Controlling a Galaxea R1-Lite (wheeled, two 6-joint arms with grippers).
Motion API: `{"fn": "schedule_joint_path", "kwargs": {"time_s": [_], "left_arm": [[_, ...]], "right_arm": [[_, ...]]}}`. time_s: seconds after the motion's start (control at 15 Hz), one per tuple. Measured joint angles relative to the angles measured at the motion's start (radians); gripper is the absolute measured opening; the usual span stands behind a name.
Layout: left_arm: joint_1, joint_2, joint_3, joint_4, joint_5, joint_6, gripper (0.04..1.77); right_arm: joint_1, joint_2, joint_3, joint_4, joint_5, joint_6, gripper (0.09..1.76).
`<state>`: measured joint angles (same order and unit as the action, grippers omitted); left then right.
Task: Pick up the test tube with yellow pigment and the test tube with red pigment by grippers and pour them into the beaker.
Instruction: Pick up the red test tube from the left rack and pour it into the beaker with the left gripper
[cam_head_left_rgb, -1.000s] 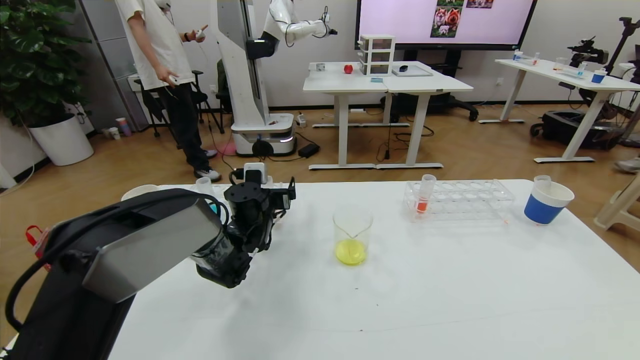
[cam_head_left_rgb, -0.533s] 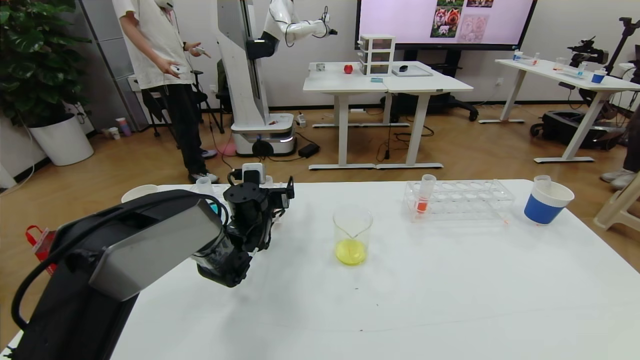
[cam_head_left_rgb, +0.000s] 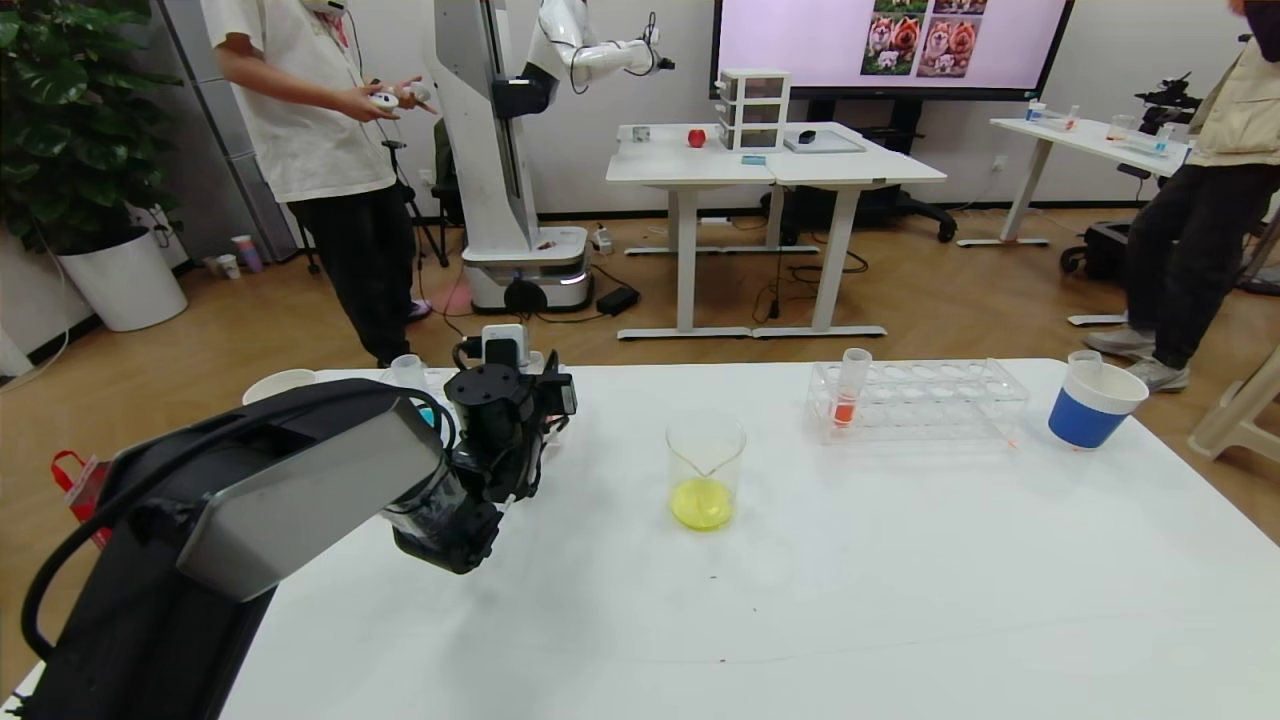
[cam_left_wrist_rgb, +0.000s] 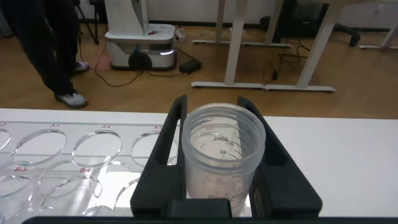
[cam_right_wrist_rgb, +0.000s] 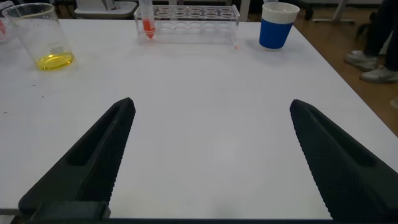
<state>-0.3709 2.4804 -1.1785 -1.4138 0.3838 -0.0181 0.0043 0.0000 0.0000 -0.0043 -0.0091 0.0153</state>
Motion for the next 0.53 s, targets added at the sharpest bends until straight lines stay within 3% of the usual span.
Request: {"fn": "schedule_joint_path", "kwargs": {"time_s": [0.33, 0.53], "left_arm": [[0.0, -0.034, 0.0, 0.021, -0.016, 0.007, 0.54], [0.006, -0.099, 0.0, 0.101, -0.034, 0.01, 0.54]], "right_arm": [[0.0, 0.0, 0.0, 0.0, 0.0, 0.0, 1.74], [0.0, 0.0, 0.0, 0.0, 0.0, 0.0, 1.74]]}}
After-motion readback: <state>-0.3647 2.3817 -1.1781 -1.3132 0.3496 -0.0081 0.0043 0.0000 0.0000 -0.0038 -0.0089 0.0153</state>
